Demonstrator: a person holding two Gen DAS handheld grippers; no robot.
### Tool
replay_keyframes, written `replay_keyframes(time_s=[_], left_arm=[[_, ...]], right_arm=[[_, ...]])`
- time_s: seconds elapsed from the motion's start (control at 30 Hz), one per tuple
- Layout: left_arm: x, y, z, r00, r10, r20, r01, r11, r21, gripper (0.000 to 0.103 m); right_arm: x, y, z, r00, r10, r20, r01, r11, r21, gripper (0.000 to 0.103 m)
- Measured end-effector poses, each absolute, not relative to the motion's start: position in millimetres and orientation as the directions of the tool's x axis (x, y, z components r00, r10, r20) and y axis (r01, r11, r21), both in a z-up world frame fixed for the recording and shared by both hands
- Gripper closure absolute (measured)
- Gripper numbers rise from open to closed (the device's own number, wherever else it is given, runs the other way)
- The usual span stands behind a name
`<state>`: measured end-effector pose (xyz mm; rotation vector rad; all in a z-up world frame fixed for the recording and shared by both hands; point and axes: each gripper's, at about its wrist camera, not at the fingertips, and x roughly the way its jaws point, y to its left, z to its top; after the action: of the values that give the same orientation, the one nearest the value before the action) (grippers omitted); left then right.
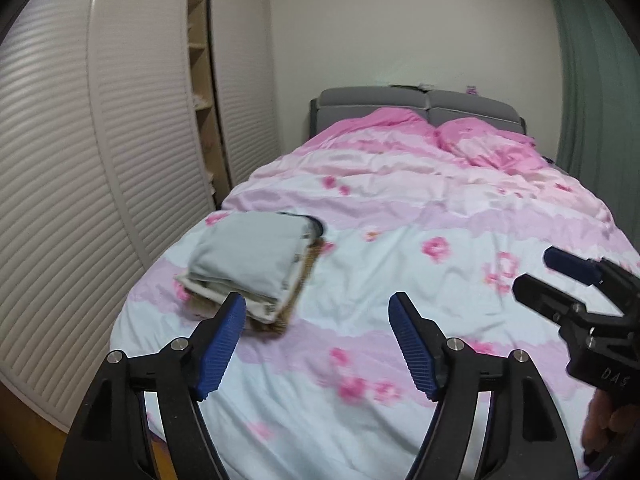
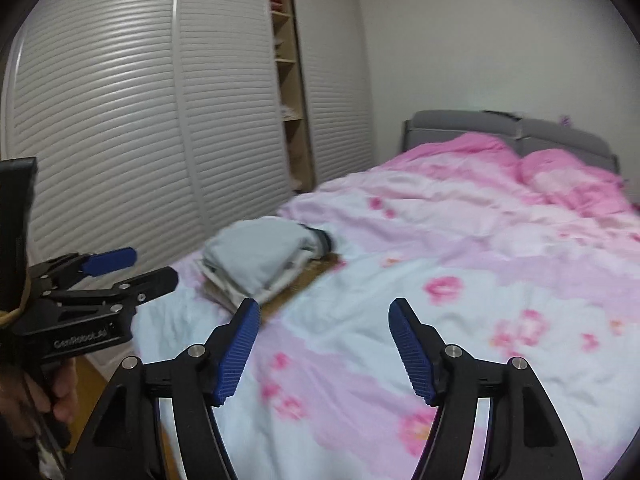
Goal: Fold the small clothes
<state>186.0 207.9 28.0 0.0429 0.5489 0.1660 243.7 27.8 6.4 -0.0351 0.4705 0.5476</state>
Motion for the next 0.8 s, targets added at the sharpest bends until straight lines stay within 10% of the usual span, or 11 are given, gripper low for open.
replay_keyframes(time_s=[0.8], left_arm=[[97.9,-6.4,6.2,0.882,-0.050,-0.469,0.095,0.993,0.073,0.000]], right_arm=[[87.3,-210.8,-8.0,0.900,0.097,-0.425,-0.067,0.994,0.084,0.029]])
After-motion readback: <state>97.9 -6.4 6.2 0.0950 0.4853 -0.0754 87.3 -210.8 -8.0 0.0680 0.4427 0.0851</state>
